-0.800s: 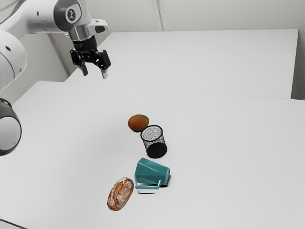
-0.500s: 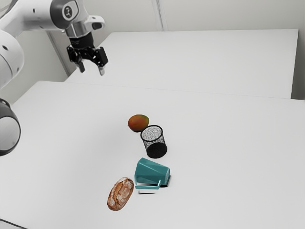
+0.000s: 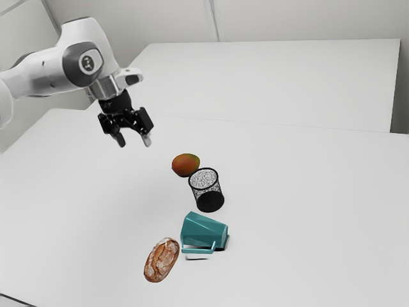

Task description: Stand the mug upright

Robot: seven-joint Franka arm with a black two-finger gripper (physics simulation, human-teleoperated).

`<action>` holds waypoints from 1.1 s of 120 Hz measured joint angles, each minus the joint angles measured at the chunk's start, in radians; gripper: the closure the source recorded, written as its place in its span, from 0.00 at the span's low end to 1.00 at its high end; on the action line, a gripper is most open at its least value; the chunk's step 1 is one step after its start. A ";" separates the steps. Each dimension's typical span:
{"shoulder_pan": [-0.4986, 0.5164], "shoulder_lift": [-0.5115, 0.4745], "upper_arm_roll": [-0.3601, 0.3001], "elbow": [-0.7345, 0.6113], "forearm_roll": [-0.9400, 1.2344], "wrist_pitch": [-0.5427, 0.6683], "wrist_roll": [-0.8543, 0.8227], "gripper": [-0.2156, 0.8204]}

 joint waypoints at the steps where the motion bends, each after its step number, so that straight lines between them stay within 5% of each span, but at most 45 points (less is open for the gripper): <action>1: 0.000 -0.004 0.000 -0.008 -0.004 0.005 -0.001 0.21; 49: -0.076 -0.078 -0.009 -0.320 -0.135 0.257 -0.019 0.21; 132: -0.099 -0.076 -0.029 -0.546 -0.535 0.465 0.185 0.21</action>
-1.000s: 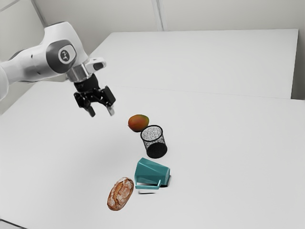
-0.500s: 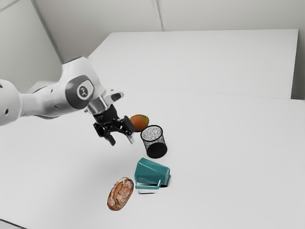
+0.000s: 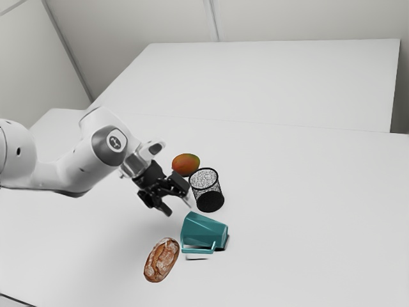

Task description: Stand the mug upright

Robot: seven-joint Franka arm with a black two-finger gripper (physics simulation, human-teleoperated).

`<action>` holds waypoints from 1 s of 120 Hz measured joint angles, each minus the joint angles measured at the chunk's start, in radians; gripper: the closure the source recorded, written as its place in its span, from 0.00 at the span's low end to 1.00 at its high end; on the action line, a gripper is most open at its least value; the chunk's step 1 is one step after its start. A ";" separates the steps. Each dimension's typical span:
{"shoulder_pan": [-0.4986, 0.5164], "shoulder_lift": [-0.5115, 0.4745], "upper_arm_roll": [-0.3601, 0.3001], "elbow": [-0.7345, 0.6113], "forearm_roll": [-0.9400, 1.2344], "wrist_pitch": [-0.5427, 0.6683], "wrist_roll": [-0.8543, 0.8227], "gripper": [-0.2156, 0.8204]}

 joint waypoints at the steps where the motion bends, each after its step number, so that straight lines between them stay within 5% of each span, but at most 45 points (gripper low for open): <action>1: 0.000 0.001 0.000 0.000 -0.009 0.001 0.006 0.21; 120: -0.044 0.063 0.000 -0.042 -0.303 -0.036 0.464 0.21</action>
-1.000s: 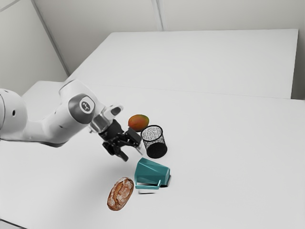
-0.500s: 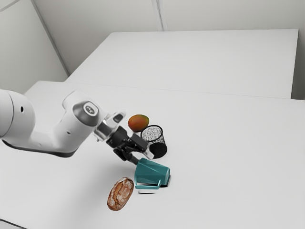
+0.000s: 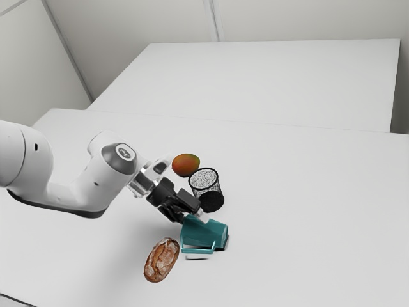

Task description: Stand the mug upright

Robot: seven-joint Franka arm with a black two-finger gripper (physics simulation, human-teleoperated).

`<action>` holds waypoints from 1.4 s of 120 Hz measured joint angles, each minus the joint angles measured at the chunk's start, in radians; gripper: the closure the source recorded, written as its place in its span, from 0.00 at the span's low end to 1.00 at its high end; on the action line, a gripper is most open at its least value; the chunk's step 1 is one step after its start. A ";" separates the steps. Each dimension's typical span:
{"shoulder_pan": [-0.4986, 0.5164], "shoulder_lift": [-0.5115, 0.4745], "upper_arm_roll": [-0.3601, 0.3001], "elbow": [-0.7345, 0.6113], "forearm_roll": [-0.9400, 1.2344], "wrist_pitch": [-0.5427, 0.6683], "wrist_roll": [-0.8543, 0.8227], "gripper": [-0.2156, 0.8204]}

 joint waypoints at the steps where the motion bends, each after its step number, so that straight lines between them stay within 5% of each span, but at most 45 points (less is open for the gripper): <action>1: 0.000 0.000 0.000 0.000 -0.001 0.000 0.002 0.21; 48: -0.011 0.002 0.000 -0.034 -0.133 -0.014 0.117 0.23; 72: -0.015 0.002 0.000 -0.035 -0.149 -0.018 0.160 0.40; 111: -0.017 -0.005 0.000 -0.035 -0.153 -0.019 0.201 0.82; 131: -0.017 -0.031 -0.001 -0.034 -0.152 -0.011 0.213 0.91; 168: -0.013 -0.116 -0.051 -0.035 -0.134 0.013 0.205 0.93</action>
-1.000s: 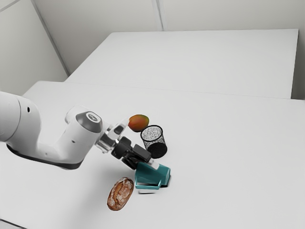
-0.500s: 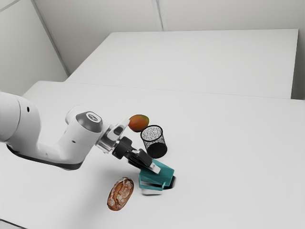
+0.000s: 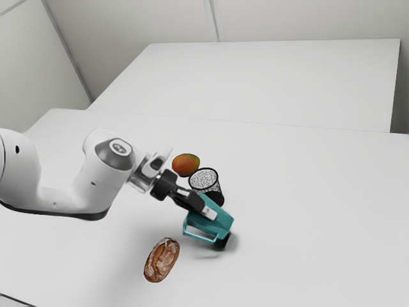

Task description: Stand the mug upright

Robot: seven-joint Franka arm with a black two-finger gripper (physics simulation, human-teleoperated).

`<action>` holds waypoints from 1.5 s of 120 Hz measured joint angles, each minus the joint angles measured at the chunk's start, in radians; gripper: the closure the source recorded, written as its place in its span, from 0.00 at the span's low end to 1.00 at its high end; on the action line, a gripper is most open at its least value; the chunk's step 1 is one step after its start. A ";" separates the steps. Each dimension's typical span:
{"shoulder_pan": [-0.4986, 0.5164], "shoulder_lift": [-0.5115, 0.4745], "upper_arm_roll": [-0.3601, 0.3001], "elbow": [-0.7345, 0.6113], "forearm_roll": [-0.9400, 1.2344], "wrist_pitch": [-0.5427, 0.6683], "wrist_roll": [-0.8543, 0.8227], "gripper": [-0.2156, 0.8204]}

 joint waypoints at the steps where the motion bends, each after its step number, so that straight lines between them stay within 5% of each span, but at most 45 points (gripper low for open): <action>1: 0.000 -0.003 -0.001 0.000 0.001 0.001 -0.001 0.93; 49: 0.011 -0.190 -0.045 0.001 0.433 0.001 -0.219 0.96; 97: 0.022 -0.211 -0.014 0.029 0.867 -0.048 -0.496 0.96; 180: 0.045 0.054 0.016 0.204 1.074 0.036 -0.696 0.96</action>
